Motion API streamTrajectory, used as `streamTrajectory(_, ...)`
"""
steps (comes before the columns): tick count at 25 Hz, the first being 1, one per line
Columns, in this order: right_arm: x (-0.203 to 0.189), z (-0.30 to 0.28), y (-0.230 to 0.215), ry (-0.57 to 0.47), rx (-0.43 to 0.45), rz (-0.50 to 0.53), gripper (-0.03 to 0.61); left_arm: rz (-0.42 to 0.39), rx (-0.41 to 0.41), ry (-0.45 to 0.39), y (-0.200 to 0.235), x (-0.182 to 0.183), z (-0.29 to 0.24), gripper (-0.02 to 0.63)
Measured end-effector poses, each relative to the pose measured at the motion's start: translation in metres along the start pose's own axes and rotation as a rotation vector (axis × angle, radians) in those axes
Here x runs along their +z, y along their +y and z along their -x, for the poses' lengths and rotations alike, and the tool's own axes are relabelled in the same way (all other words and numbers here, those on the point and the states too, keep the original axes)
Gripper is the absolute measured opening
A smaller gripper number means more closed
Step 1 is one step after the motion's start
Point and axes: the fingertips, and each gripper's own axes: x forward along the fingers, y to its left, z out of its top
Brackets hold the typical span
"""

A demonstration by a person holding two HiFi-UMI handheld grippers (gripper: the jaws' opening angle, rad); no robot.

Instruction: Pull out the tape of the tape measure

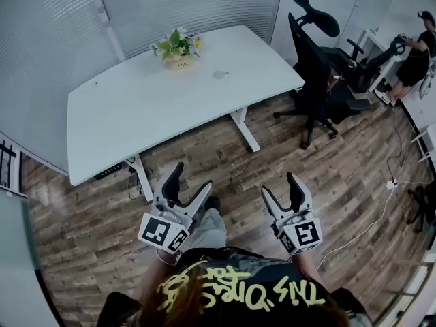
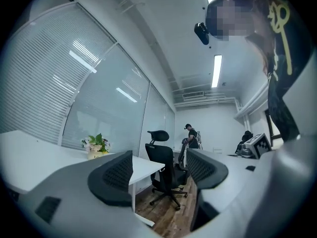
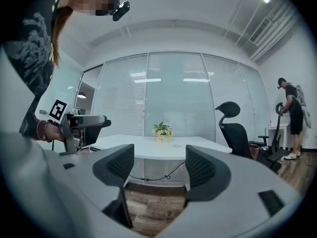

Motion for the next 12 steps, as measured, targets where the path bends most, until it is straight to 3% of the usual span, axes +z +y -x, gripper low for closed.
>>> streamTrajectory(6, 0.025, -0.090, -0.014, -0.068, 0.032, 0.023, 0.307, 0.005, 0.010, 0.022, 0.065, 0.002, -0.050, 0.328)
streamTrajectory(12, 0.037, -0.148, -0.034, -0.047, 0.019, 0.011, 0.307, -0.001, -0.009, 0.042, 0.111, 0.011, -0.097, 0.328)
